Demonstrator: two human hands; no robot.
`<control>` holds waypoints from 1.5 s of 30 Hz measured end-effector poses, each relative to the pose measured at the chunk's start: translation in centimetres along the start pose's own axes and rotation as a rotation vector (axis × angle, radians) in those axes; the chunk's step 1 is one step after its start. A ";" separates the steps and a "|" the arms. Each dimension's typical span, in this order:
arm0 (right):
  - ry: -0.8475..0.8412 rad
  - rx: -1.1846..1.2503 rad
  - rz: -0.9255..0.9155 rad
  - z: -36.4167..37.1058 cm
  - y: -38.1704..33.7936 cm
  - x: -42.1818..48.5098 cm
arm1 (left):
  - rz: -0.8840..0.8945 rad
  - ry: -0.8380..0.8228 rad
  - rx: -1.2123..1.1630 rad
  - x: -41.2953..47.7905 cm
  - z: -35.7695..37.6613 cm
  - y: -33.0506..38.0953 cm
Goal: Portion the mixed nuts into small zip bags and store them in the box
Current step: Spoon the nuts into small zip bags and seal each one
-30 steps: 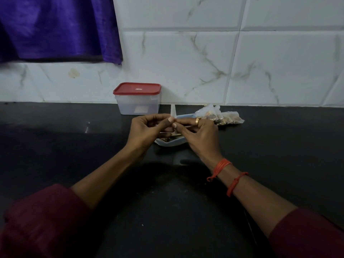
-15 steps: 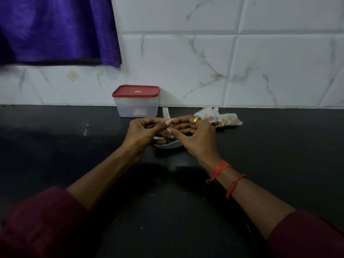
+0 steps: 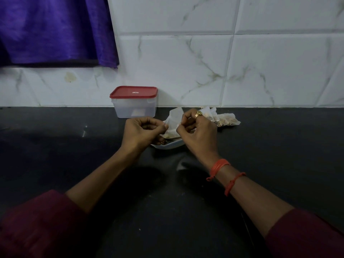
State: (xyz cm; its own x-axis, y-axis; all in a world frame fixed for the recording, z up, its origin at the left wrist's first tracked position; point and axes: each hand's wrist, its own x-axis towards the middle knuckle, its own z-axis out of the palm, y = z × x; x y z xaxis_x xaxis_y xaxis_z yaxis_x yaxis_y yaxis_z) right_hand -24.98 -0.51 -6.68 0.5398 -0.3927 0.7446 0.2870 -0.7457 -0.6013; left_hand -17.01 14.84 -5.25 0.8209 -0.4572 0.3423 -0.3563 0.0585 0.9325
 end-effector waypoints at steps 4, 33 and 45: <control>-0.061 -0.245 -0.167 0.1 0.2 -0.5 | 0.023 0.008 0.066 -0.2 0.0 -0.2; -0.175 0.180 0.099 -0.4 2.7 1.0 | 0.075 -0.001 0.019 1.6 -2.0 -0.8; -0.270 0.218 0.192 -1.0 3.2 1.5 | 0.093 -0.042 0.026 1.4 -1.8 -0.8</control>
State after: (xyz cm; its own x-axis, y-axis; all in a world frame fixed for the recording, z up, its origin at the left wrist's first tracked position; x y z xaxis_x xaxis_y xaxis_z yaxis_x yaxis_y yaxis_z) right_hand -24.05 -4.06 -7.16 0.7804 -0.3365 0.5270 0.3059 -0.5296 -0.7911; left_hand -14.77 15.74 -5.35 0.7641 -0.4880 0.4218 -0.4420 0.0802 0.8934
